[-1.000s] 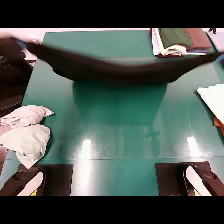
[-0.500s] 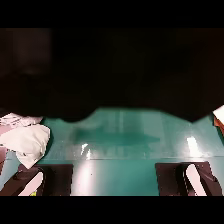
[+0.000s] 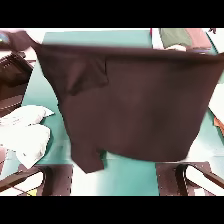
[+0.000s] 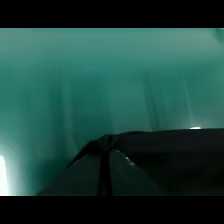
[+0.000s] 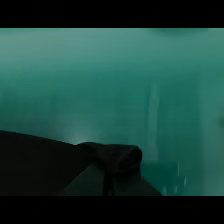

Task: Fold the shirts.

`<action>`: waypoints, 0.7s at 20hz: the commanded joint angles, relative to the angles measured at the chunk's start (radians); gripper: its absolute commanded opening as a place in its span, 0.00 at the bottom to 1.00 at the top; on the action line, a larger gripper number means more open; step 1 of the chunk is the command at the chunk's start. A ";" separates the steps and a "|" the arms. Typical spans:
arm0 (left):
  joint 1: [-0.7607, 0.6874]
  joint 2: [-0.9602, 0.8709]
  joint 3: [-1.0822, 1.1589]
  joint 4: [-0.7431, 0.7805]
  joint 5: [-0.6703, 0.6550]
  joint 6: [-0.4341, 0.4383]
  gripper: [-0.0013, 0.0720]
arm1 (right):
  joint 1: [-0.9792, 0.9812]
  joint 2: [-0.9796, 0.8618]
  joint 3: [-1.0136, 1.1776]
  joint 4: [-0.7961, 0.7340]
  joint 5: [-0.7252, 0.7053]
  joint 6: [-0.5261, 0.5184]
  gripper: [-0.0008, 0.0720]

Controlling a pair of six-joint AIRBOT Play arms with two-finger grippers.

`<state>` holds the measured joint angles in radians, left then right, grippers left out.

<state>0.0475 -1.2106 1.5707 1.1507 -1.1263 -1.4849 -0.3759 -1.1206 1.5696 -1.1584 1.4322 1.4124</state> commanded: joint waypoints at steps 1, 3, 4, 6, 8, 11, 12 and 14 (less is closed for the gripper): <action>-0.004 -0.196 -0.101 -0.035 -0.010 0.001 0.05 | 0.114 -0.182 -0.122 -0.100 -0.045 0.048 0.04; -0.004 -0.288 -0.100 -0.037 0.051 0.000 0.05 | 0.143 -0.288 -0.095 -0.098 -0.100 0.084 0.04; -0.003 -0.327 -0.093 -0.036 0.098 0.000 0.05 | 0.153 -0.340 -0.060 -0.099 -0.117 0.102 0.04; -0.003 -0.392 -0.049 -0.037 0.169 -0.008 0.05 | 0.170 -0.446 0.047 -0.097 -0.141 0.134 0.04; -0.003 -0.448 0.029 -0.036 0.179 -0.005 0.05 | 0.192 -0.521 0.147 -0.094 -0.148 0.143 0.04; -0.003 -0.468 0.071 -0.036 0.112 0.025 0.05 | 0.217 -0.565 0.218 -0.136 -0.099 0.115 0.04; -0.003 -0.468 0.071 -0.029 0.044 0.058 0.05 | 0.219 -0.559 0.205 -0.187 -0.067 0.113 0.04; -0.003 -0.468 0.057 0.008 -0.094 0.083 0.05 | 0.220 -0.517 0.119 -0.243 -0.037 0.112 0.04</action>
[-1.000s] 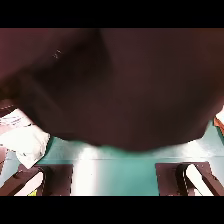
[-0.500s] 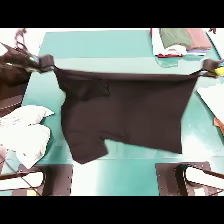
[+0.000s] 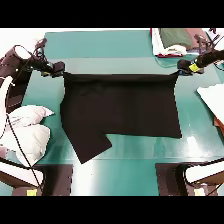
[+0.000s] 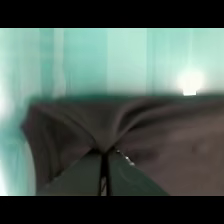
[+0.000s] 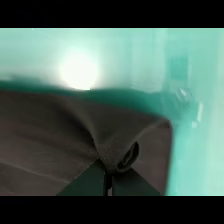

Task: Fold the shirts.

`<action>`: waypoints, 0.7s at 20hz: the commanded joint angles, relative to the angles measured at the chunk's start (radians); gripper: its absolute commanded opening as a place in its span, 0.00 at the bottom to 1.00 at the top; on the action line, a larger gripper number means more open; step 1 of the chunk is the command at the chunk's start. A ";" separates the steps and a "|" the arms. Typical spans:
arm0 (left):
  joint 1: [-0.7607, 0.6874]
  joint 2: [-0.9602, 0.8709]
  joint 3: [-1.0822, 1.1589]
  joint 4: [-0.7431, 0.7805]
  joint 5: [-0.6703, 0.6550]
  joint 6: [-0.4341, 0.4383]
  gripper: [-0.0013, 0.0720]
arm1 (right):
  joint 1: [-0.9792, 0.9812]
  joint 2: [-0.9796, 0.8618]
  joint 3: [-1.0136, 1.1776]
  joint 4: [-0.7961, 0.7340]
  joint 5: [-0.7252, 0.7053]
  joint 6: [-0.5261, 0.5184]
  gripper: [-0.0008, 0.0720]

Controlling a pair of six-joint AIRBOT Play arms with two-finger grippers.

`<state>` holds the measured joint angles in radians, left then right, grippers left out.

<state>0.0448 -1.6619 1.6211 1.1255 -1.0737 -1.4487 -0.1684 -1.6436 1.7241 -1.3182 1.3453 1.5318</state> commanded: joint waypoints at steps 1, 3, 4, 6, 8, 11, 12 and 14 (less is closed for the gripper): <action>0.000 -0.017 -0.011 0.049 -0.188 0.046 0.05 | 0.010 0.037 -0.094 -0.103 0.046 -0.007 0.04; 0.000 -0.016 -0.066 0.050 -0.209 0.043 0.05 | 0.000 0.104 -0.216 -0.106 0.014 -0.020 0.04; -0.002 -0.017 -0.095 0.048 -0.207 0.043 0.05 | -0.002 0.138 -0.275 -0.106 -0.019 -0.031 0.04; -0.002 -0.017 -0.149 0.045 -0.198 0.041 0.05 | -0.002 0.179 -0.356 -0.095 -0.074 -0.031 0.04; -0.002 -0.016 -0.170 0.046 -0.207 0.026 0.58 | -0.002 0.192 -0.386 -0.065 -0.086 -0.027 0.28; 0.001 -0.003 -0.156 0.049 -0.224 -0.022 0.84 | -0.002 0.214 -0.386 -0.058 -0.085 -0.002 0.46; 0.001 0.017 -0.157 0.051 -0.227 -0.022 0.83 | -0.002 0.233 -0.386 -0.041 -0.075 -0.003 0.46; 0.000 0.088 -0.184 0.088 -0.236 -0.022 0.83 | -0.002 0.283 -0.386 -0.035 -0.026 -0.008 0.46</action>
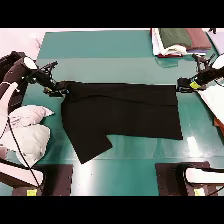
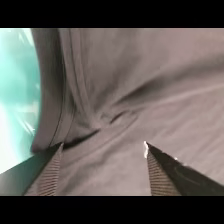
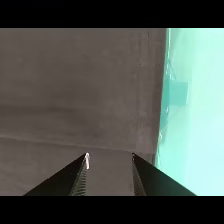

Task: Fold the shirts.

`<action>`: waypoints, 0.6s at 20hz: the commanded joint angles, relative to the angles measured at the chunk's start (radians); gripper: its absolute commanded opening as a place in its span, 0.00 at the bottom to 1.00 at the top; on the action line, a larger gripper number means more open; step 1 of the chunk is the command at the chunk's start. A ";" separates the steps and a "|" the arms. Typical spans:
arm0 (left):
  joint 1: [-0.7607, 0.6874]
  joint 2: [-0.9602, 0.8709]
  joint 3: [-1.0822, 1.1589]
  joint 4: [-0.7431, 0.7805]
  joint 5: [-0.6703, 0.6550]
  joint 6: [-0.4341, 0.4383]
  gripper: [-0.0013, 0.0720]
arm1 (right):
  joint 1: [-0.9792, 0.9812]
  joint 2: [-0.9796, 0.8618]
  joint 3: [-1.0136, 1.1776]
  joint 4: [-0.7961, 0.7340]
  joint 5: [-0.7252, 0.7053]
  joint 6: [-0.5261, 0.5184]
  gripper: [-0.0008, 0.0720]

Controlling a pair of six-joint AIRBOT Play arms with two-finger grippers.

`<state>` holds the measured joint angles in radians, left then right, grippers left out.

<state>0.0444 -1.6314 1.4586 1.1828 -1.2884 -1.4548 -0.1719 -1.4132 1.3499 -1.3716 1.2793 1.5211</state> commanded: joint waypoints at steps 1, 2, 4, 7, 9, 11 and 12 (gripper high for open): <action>0.001 0.111 -0.071 0.058 -0.021 -0.016 0.83 | 0.001 0.082 -0.013 0.018 0.068 -0.004 0.46; 0.001 0.169 -0.137 0.079 -0.019 -0.016 0.83 | 0.002 0.115 -0.013 0.019 0.092 -0.006 0.46; 0.001 0.309 -0.325 0.089 0.019 -0.021 0.83 | 0.002 0.183 -0.013 0.039 0.119 -0.023 0.46; 0.001 0.504 -0.619 0.070 0.077 -0.032 0.83 | 0.002 0.280 -0.013 0.106 0.101 -0.023 0.46; 0.001 0.590 -0.771 0.042 0.094 -0.038 0.83 | 0.002 0.321 -0.013 0.120 0.080 -0.023 0.46; 0.001 0.639 -0.875 -0.025 0.122 -0.037 0.83 | 0.002 0.346 -0.013 0.120 0.079 -0.024 0.46; 0.001 0.652 -0.911 -0.072 0.138 -0.035 0.83 | 0.002 0.353 -0.013 0.121 0.078 -0.024 0.46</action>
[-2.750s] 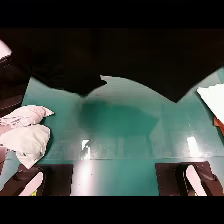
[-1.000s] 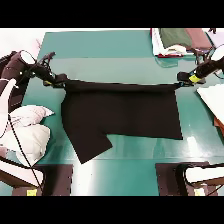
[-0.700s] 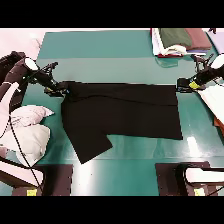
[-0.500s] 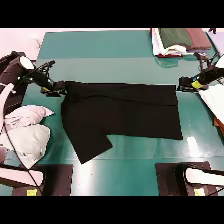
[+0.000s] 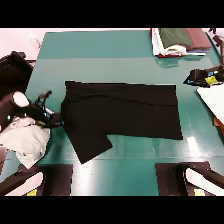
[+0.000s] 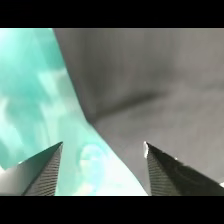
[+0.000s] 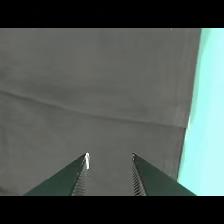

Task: Fold the shirts.

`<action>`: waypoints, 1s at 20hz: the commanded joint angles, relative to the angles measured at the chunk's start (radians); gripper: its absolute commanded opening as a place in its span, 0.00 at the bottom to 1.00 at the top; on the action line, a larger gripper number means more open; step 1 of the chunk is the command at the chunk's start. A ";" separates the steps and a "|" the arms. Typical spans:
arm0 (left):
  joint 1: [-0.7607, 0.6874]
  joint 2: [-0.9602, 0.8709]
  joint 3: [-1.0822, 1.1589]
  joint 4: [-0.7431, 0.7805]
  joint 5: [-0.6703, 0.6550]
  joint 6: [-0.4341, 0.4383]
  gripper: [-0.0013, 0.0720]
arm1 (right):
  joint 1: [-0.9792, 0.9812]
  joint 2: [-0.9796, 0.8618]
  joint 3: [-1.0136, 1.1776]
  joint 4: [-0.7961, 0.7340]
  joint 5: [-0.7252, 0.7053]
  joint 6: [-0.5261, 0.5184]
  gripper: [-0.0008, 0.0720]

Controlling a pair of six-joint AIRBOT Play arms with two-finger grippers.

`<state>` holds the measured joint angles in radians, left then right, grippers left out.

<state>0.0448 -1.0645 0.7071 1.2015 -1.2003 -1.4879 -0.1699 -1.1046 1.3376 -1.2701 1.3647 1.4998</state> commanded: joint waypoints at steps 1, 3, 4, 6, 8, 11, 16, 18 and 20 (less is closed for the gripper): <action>0.000 0.086 -0.183 -0.140 0.066 0.010 0.83 | 0.000 0.048 0.000 0.019 -0.007 -0.002 0.46; -0.026 0.086 -0.221 -0.206 0.117 0.024 0.83 | 0.000 0.049 0.000 0.019 -0.002 -0.002 0.46; -0.063 0.086 -0.238 -0.219 0.154 0.022 0.83 | 0.000 0.049 0.000 0.019 0.003 -0.002 0.46; -0.148 0.086 -0.255 -0.241 0.207 0.021 0.83 | 0.000 0.049 0.000 0.019 0.009 -0.016 0.46; -0.177 0.086 -0.251 -0.278 0.212 0.023 0.63 | -0.012 0.049 -0.003 0.013 0.047 -0.038 0.46; -0.177 0.086 -0.215 -0.280 0.188 0.050 0.05 | -0.105 0.090 -0.126 0.011 0.097 -0.055 0.46; -0.177 0.086 -0.157 -0.282 0.160 0.083 0.05 | -0.457 0.193 -0.532 0.012 0.087 -0.089 0.73; -0.177 0.086 -0.157 -0.281 0.164 0.083 0.05 | -0.596 0.190 -0.685 0.021 0.064 -0.089 0.77; -0.177 0.086 -0.157 -0.281 0.164 0.083 0.05 | -0.655 0.166 -0.786 0.058 0.033 -0.118 0.72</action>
<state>-0.1310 -0.9791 0.5430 0.9234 -1.0336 -1.4124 -0.6941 -0.9325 0.7223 -1.2491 1.4277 1.4120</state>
